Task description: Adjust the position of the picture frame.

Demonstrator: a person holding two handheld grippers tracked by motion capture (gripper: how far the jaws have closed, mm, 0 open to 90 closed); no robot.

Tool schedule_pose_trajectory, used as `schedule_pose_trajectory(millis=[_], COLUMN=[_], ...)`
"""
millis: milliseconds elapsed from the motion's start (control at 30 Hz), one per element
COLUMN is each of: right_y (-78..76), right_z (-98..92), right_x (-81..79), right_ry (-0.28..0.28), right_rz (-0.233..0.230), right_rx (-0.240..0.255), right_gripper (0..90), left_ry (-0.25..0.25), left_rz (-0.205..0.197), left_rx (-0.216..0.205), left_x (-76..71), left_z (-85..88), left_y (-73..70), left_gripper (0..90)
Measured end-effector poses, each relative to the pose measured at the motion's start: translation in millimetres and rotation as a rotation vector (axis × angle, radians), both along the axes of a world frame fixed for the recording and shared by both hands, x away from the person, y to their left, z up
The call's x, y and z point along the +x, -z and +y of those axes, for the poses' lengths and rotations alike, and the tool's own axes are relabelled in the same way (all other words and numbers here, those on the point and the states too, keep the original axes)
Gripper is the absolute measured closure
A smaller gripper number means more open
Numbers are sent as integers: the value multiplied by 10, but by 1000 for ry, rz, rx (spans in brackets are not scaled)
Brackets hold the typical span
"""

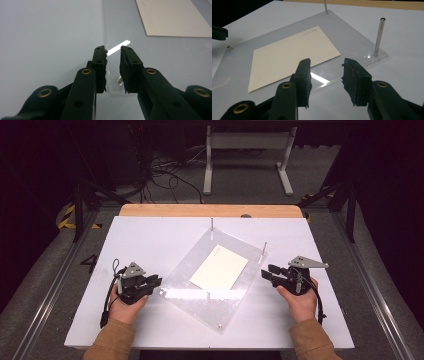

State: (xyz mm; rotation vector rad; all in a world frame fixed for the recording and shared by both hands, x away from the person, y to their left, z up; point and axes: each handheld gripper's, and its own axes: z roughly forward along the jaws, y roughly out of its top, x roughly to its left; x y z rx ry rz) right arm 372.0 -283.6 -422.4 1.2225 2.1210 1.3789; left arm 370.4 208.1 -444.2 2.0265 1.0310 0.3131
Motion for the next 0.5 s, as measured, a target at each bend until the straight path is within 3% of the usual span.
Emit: schedule_pose_trajectory(millis=[133, 333, 500], right_y=[0, 14, 21], right_z=[-6, -5, -13], right_x=[-11, -13, -10], right_ry=[2, -1, -1], right_rz=[0, 2, 6], right_rx=[-2, -5, 0], right_gripper=[570, 562, 561], left_ry=[80, 108, 111], left_rz=[16, 27, 4], left_rx=[25, 35, 98], left_x=[-49, 1, 1], left_z=[-36, -84, -134], left_y=[31, 114, 147], left_gripper=[745, 753, 809])
